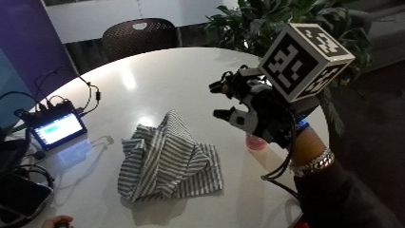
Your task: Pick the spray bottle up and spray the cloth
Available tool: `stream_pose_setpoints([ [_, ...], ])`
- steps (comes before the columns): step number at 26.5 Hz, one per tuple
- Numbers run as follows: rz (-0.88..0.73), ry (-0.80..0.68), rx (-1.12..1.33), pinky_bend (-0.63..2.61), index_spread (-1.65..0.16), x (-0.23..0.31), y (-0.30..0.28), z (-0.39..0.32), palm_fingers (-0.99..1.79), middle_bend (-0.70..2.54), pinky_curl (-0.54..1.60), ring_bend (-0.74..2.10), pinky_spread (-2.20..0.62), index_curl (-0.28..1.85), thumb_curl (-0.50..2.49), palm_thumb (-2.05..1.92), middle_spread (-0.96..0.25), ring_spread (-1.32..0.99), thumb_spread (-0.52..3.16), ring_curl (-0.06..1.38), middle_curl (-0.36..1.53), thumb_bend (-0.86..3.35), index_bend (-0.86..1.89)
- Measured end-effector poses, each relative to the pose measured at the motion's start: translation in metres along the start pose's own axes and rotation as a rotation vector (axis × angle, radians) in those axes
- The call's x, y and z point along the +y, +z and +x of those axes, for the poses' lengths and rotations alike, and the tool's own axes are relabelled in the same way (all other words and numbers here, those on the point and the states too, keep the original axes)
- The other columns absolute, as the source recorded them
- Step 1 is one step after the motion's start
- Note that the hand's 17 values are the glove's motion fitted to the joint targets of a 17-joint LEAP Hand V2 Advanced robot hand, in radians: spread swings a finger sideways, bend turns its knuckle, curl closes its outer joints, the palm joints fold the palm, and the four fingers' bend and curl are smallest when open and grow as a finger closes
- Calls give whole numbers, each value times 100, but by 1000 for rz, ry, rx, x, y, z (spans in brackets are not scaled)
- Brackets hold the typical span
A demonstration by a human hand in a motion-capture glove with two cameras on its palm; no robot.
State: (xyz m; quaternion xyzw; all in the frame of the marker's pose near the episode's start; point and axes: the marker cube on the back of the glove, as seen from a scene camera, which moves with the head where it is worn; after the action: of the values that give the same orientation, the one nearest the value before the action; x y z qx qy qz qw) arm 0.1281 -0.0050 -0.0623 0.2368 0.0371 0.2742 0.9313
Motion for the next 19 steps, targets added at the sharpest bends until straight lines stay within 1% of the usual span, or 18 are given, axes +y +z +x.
stream_pose_setpoints([
  [5, 28, 117, 18, 14, -41, -23, -3, 36, 73, 29, 21, 31, 18, 33, 20, 58, -13, -13, 117, 29, 34, 10, 19],
  [10, 2, 219, -86, 16, -40, -32, 10, 67, 74, 25, 22, 37, 18, 32, 21, 60, -13, -13, 117, 31, 34, 8, 14],
  [15, 76, 333, -168, 20, -37, -29, 26, 86, 87, 25, 24, 47, 16, 29, 22, 62, -12, -14, 118, 34, 35, 6, 9],
  [19, 137, 406, -282, 18, -33, -24, 37, 91, 105, 31, 25, 45, 12, 30, 22, 60, -12, -14, 116, 34, 37, 2, 16],
])
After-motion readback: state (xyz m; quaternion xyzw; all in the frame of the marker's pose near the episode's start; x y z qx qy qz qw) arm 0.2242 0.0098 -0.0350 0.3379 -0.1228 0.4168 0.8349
